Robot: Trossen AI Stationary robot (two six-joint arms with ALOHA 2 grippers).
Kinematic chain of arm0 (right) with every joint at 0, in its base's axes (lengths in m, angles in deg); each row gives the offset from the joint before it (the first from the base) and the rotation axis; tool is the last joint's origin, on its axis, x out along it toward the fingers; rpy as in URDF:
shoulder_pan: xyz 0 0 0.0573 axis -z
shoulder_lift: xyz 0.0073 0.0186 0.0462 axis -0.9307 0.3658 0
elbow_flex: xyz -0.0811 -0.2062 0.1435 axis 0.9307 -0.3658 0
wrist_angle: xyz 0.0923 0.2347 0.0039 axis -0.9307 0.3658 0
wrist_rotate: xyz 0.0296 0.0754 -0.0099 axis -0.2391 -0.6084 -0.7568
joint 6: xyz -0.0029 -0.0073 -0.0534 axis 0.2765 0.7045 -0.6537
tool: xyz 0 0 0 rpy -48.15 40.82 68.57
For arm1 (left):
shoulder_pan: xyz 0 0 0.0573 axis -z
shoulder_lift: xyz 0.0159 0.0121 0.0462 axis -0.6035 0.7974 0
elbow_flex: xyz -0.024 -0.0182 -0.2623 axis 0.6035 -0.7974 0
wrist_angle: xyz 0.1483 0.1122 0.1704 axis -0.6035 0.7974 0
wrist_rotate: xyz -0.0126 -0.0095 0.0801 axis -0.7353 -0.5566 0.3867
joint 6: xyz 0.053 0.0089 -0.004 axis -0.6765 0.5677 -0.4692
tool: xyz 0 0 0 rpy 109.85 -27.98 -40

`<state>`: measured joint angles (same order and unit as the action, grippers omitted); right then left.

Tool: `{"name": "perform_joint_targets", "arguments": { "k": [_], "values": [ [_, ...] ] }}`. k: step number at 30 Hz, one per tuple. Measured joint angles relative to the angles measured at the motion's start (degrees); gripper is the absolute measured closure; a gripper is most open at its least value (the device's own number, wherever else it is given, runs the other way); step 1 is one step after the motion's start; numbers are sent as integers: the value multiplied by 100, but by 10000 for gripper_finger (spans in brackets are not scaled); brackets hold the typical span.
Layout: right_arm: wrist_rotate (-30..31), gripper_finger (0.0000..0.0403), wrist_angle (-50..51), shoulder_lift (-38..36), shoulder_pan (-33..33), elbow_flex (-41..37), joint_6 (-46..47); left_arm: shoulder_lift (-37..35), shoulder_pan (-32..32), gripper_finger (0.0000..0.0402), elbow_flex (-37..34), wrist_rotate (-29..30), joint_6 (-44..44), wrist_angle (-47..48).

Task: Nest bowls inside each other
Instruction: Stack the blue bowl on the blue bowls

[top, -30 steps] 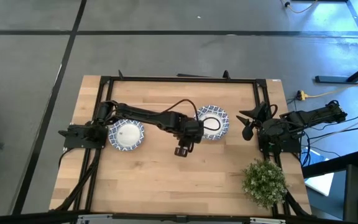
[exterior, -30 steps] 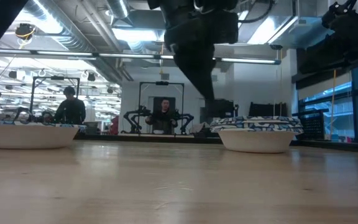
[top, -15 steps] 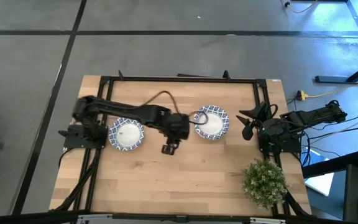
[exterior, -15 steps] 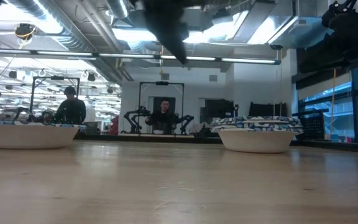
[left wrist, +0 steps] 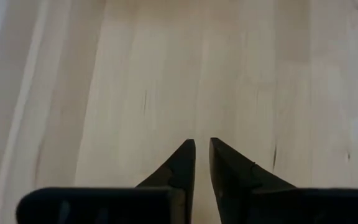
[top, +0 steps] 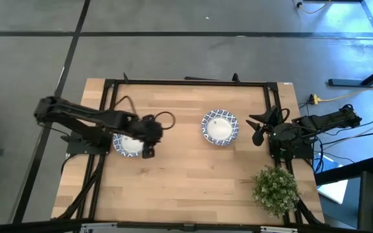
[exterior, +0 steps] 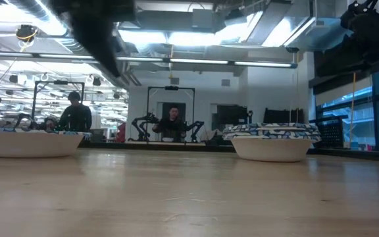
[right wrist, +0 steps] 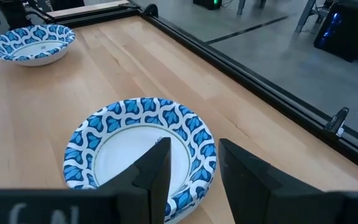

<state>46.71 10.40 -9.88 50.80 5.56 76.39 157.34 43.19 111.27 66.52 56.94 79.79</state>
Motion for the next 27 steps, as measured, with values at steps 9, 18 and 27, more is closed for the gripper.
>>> {"name": "perform_joint_targets", "arguments": {
  "k": [9, 18, 27],
  "values": [
    [-14, 267, -507, 1, 0, 0, -425, -1551, 449, 374, -1345, 590, 665, -992],
    [-22, 267, -2050, 1, 0, -221, -1566, -2132, 538, 395, -1513, 928, 804, -1015],
    [-495, 267, -4442, 8, 0, -1631, -1800, -2135, 538, 390, -1514, 934, 958, -626]
  ]
}}
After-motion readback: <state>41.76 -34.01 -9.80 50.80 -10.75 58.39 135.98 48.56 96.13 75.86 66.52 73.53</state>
